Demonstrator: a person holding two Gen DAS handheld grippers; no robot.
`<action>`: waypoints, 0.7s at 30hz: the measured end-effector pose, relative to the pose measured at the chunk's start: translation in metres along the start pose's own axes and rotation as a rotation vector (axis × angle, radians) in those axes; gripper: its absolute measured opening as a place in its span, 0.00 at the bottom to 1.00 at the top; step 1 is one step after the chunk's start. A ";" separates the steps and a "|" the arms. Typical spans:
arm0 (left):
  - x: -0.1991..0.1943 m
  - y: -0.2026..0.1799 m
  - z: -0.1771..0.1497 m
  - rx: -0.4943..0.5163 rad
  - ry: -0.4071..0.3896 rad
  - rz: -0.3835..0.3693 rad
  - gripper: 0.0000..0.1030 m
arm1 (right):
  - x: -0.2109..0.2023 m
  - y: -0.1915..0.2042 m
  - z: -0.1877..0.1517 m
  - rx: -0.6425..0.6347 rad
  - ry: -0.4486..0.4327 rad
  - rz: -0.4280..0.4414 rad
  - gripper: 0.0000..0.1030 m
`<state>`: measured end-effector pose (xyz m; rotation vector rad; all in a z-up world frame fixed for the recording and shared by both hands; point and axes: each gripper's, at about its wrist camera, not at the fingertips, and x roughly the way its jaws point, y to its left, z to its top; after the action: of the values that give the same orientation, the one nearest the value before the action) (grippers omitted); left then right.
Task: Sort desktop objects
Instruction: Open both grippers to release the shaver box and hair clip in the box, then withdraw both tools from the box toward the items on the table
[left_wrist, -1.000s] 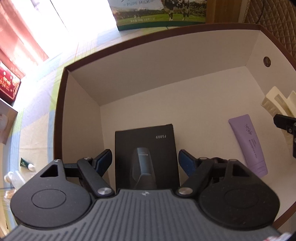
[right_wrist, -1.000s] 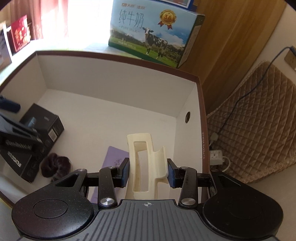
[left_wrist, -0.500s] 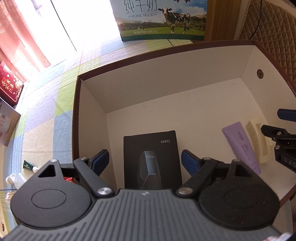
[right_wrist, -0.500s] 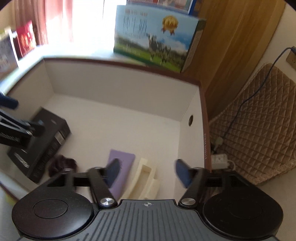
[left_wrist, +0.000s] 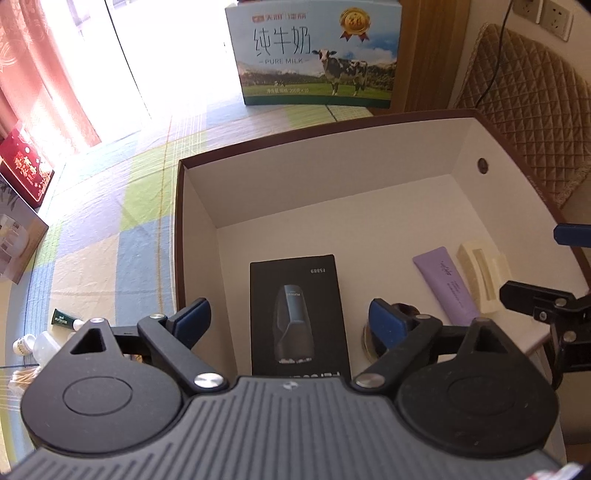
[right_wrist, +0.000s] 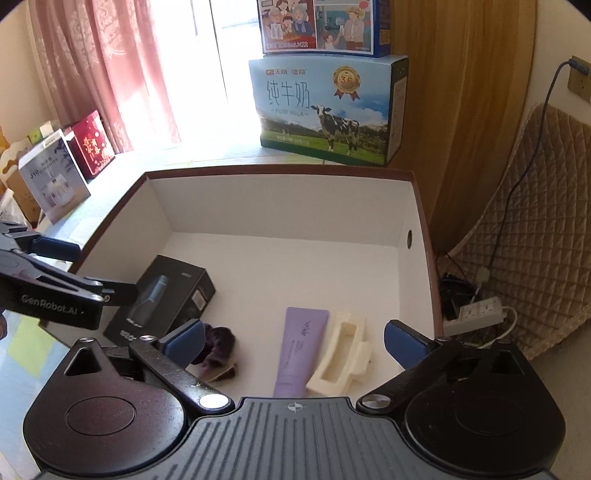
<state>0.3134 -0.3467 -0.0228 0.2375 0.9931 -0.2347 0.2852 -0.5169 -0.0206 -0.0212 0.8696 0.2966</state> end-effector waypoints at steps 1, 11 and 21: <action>-0.004 0.000 -0.002 0.000 -0.006 0.001 0.90 | -0.002 0.001 -0.001 0.005 -0.001 0.002 0.98; -0.036 0.007 -0.026 -0.027 -0.030 0.014 0.92 | -0.018 0.022 -0.010 0.002 -0.014 0.039 0.98; -0.066 0.014 -0.050 -0.055 -0.054 0.036 0.94 | -0.027 0.052 -0.022 -0.041 -0.014 0.089 0.98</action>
<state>0.2436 -0.3132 0.0079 0.1976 0.9394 -0.1803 0.2387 -0.4769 -0.0087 -0.0184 0.8520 0.3975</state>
